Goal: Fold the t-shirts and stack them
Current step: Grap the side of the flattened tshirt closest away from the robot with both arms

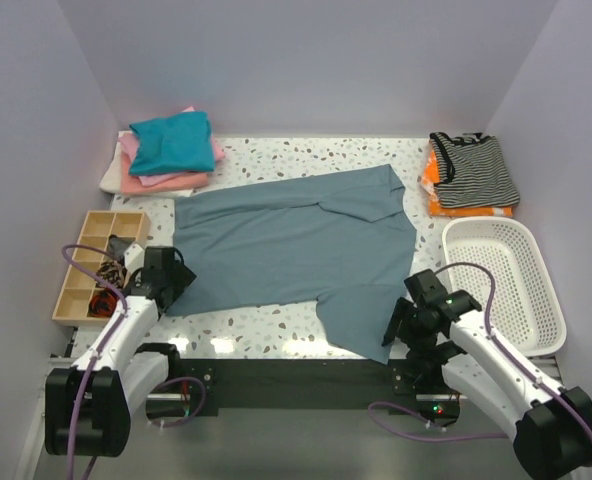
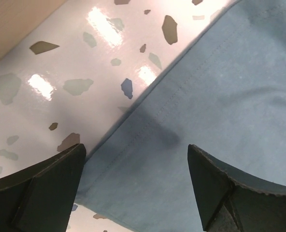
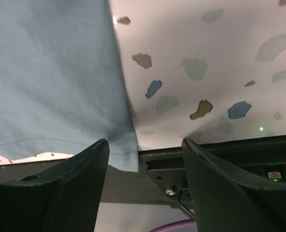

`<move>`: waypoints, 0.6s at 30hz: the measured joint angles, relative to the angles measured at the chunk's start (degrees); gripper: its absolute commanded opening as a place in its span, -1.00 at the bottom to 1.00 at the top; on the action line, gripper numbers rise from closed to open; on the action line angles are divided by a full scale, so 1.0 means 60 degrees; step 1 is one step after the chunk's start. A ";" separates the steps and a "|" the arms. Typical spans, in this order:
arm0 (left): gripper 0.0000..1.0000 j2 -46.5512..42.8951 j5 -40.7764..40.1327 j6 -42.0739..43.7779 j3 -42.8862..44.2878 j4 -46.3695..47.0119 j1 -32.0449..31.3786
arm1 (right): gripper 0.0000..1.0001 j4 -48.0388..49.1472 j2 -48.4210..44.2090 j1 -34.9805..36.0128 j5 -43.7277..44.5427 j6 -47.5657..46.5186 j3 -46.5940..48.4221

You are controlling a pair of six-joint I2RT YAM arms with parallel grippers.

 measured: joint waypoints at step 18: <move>-0.87 -0.0222 0.1078 0.0058 -0.0379 0.0787 0.0040 | -1.00 0.2929 0.1705 0.0240 -0.2277 0.0474 -0.0565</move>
